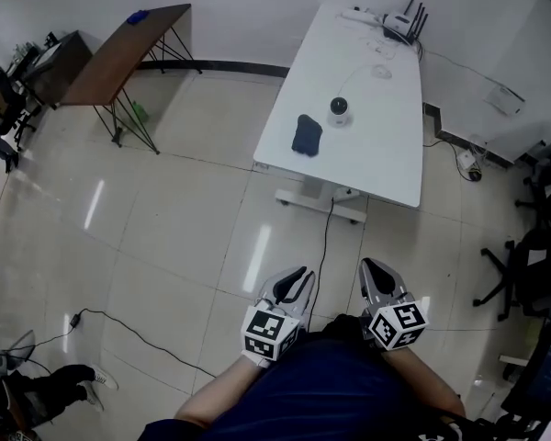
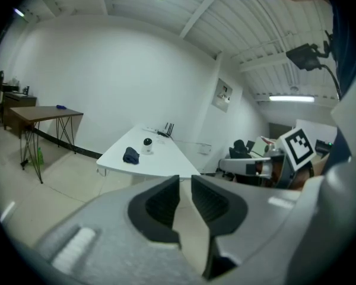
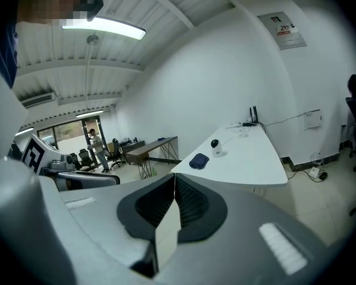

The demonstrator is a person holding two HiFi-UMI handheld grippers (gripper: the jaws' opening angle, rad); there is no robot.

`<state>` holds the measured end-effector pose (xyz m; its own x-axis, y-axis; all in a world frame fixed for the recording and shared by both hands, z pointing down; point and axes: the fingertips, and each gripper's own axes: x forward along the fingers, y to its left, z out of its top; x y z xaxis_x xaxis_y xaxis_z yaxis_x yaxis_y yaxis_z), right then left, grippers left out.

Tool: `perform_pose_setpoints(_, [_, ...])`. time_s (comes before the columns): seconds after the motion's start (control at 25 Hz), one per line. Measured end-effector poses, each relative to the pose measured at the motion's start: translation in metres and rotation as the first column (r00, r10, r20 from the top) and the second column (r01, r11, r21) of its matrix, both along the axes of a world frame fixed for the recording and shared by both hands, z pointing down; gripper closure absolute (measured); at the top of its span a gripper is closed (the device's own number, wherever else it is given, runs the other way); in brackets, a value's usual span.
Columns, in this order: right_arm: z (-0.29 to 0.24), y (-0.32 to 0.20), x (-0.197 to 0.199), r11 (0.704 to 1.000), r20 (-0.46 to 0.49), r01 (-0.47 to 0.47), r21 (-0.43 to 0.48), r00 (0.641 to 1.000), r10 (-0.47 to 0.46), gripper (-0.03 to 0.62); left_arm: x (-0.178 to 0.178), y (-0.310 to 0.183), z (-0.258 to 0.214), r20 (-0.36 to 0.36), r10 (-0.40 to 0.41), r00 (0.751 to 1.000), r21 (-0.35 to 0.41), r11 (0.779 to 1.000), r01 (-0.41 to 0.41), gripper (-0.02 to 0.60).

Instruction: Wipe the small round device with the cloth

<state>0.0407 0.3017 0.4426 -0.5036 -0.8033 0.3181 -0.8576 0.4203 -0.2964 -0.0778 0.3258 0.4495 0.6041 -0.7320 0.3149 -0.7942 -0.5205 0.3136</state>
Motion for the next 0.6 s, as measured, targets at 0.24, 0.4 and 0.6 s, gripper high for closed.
perform_pose_setpoints(0.24, [0.009, -0.029, -0.003, 1.0, 0.001, -0.012, -0.017, 1.0, 0.012, 0.582, 0.0, -0.035, -0.004, -0.028, 0.013, 1.0, -0.037, 0.999, -0.014, 0.519])
perform_pose_setpoints(0.4, [0.016, -0.058, 0.002, 1.0, 0.028, 0.01, -0.02, 1.0, -0.009, 0.582, 0.005, -0.059, 0.013, 0.011, 0.007, 1.0, -0.015, 1.0, -0.006, 0.52])
perform_pose_setpoints(0.6, [0.012, -0.104, 0.016, 0.999, 0.066, 0.05, 0.001, 0.997, -0.05, 0.582, 0.022, -0.102, -0.005, 0.034, -0.035, 0.999, -0.018, 0.999, 0.035, 0.52])
